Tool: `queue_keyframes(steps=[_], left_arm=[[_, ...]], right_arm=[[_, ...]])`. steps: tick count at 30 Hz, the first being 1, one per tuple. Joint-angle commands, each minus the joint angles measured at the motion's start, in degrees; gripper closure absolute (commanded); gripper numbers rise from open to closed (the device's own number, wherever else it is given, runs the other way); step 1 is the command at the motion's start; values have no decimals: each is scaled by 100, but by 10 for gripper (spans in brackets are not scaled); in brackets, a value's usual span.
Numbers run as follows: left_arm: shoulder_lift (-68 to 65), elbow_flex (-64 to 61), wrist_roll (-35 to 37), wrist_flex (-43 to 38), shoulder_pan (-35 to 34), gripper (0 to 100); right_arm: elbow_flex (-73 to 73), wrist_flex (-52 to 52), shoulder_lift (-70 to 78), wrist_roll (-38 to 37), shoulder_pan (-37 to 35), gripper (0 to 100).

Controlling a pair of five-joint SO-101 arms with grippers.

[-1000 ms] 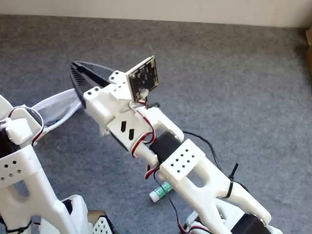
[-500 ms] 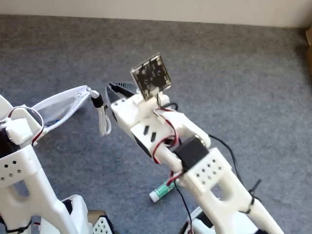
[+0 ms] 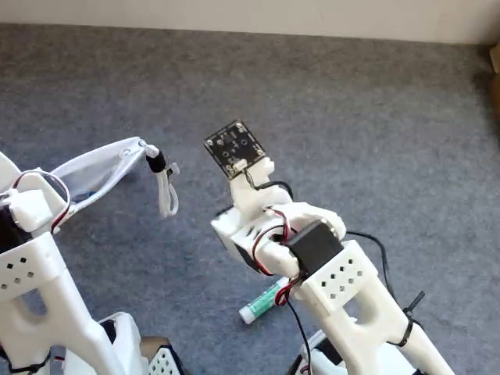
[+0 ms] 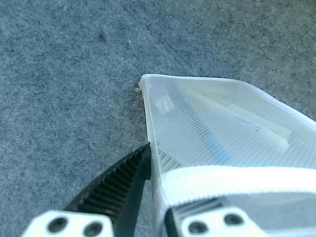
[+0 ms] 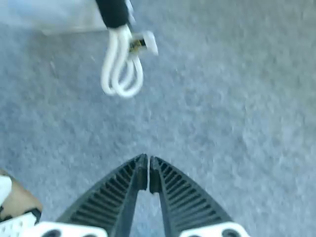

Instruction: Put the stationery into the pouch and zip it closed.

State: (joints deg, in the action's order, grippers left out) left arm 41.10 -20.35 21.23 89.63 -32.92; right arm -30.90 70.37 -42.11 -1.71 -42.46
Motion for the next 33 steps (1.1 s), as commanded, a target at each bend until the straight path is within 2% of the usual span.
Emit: queue_keyframes(steps=[1, 9, 15, 18, 20, 24, 28, 33], left_arm=[[-40, -40, 26, -18, 101, 994], [-40, -40, 26, -18, 101, 994], [-40, -40, 26, -18, 101, 994], [-40, -40, 26, -18, 101, 994], [-40, -40, 26, -18, 101, 994], [-40, -48, 26, -18, 101, 994], [-40, -48, 26, -18, 101, 994], [-40, -48, 26, -18, 101, 994]], right_arm=[[-127, 338, -215, -79, 268, 992], [-1332, 356, -251, -26, 664, 991], [-1947, 356, -207, 70, 1253, 991], [-2000, 409, -207, 976, 1323, 955], [-2018, 409, -207, 1521, 1323, 865], [-2053, 470, -145, 2119, 1262, 666], [-2000, 796, 391, 2497, 1051, 646], [-1974, 725, 1490, 3051, 567, 646]])
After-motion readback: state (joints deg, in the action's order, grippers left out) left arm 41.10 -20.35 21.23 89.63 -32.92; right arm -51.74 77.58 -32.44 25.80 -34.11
